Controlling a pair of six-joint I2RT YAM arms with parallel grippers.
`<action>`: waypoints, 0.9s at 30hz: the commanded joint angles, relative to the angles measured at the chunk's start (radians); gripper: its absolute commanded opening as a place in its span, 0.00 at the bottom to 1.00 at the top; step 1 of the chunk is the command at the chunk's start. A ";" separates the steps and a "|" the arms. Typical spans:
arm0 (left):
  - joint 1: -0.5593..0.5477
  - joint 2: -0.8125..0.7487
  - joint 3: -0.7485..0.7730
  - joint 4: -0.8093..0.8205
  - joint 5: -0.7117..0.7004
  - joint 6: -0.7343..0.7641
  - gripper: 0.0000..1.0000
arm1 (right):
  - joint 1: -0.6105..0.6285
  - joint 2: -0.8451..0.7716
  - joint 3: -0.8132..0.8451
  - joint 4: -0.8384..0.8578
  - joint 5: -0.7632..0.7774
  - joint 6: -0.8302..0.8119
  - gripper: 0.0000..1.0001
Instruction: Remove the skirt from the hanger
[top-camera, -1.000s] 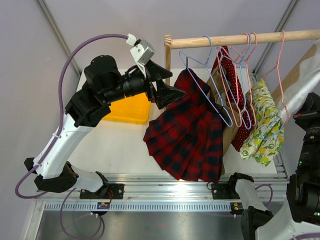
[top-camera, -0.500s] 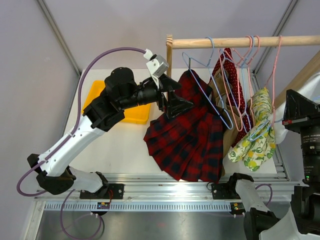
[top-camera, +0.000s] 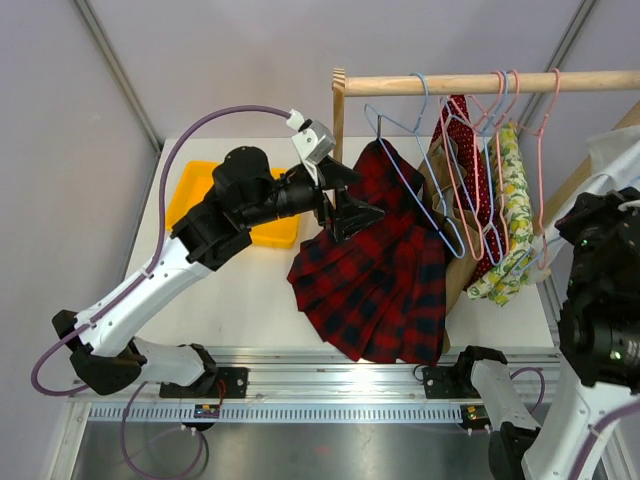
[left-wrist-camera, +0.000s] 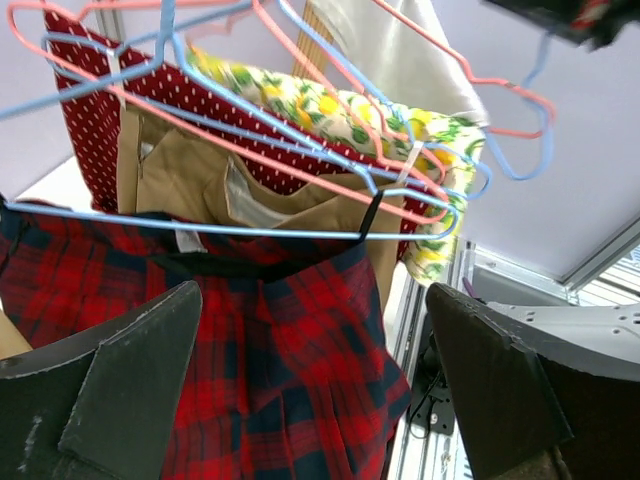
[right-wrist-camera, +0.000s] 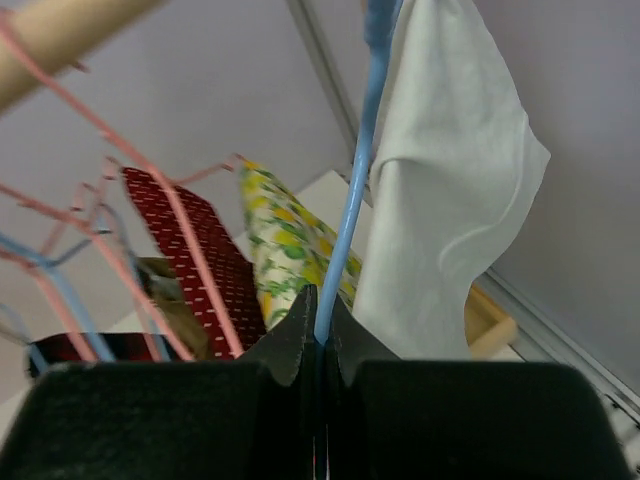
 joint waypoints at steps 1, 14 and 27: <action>-0.003 -0.026 -0.028 0.067 -0.027 0.004 0.99 | 0.005 -0.033 -0.163 0.222 0.248 -0.120 0.00; -0.003 -0.047 -0.139 0.042 -0.056 0.014 0.99 | 0.005 0.235 -0.245 0.856 0.677 -0.423 0.00; -0.003 0.089 0.008 0.120 0.036 0.053 0.99 | 0.005 0.221 -0.227 1.147 0.482 -0.537 0.00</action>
